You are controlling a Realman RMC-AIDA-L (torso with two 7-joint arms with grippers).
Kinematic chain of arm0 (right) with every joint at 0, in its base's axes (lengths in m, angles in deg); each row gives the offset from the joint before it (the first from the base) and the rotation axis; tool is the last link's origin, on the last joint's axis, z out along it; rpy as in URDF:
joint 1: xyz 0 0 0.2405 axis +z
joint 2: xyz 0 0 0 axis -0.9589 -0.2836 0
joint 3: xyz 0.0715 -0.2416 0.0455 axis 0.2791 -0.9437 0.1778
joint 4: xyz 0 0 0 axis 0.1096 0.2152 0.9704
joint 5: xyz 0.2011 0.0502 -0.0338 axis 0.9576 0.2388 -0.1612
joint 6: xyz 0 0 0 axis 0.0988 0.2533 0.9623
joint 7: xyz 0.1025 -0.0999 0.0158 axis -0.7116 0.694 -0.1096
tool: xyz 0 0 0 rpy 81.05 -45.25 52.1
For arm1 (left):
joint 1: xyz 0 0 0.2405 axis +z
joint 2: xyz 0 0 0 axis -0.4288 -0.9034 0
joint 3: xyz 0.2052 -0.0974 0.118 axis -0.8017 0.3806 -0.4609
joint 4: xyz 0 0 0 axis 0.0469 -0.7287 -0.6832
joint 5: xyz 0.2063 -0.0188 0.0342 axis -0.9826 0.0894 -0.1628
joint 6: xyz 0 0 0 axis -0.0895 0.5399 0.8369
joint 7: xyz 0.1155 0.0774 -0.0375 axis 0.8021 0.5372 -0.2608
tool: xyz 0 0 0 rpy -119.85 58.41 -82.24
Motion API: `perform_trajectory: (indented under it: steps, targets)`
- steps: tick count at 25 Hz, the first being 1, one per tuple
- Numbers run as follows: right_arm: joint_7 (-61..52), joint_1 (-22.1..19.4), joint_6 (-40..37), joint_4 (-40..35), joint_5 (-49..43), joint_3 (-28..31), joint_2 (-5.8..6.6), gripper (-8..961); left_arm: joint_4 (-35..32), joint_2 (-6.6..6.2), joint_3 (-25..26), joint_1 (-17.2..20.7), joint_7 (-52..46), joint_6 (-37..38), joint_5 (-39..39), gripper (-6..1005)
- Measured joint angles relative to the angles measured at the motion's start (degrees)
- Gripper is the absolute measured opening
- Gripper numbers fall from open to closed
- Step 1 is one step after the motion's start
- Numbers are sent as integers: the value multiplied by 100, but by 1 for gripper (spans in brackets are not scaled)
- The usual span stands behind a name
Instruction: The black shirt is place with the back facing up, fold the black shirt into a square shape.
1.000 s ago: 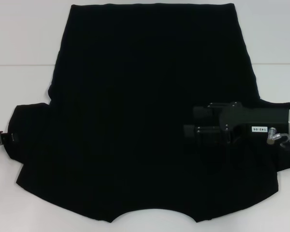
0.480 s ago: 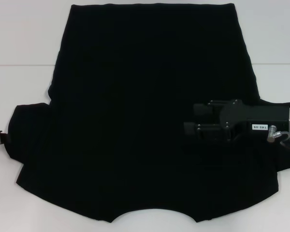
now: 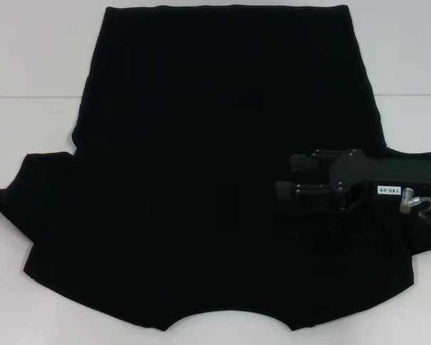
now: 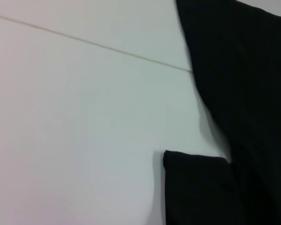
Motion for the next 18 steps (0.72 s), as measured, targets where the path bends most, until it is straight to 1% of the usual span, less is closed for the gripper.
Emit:
perform_trajectory:
  steps: [10, 18]
  targets:
    - [-23, -17, -17, 0, -1, 33, -27, 775, -282, -16, 27, -10, -61, -178, 45, 24]
    - [-32, -6, -44, 0, -3, 72, -24, 776, -306, -91, 28, -161, -62, -410, 31, 25]
